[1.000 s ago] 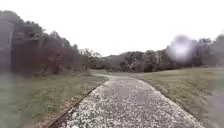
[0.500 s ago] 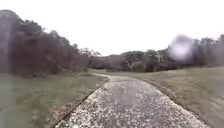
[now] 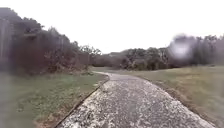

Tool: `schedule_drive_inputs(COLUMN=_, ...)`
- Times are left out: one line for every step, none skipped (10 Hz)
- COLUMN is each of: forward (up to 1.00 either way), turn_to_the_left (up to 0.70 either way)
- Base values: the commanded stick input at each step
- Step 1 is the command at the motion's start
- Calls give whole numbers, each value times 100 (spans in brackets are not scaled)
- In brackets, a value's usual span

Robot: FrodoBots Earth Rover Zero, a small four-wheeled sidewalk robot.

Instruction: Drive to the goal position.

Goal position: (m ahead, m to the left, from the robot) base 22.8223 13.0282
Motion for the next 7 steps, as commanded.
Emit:
schedule_drive_inputs(forward=70, turn_to_the_left=0)
schedule_drive_inputs(forward=70, turn_to_the_left=-35)
schedule_drive_inputs(forward=70, turn_to_the_left=-35)
schedule_drive_inputs(forward=70, turn_to_the_left=-35)
schedule_drive_inputs(forward=70, turn_to_the_left=-2)
schedule_drive_inputs(forward=70, turn_to_the_left=-1)
schedule_drive_inputs(forward=70, turn_to_the_left=0)
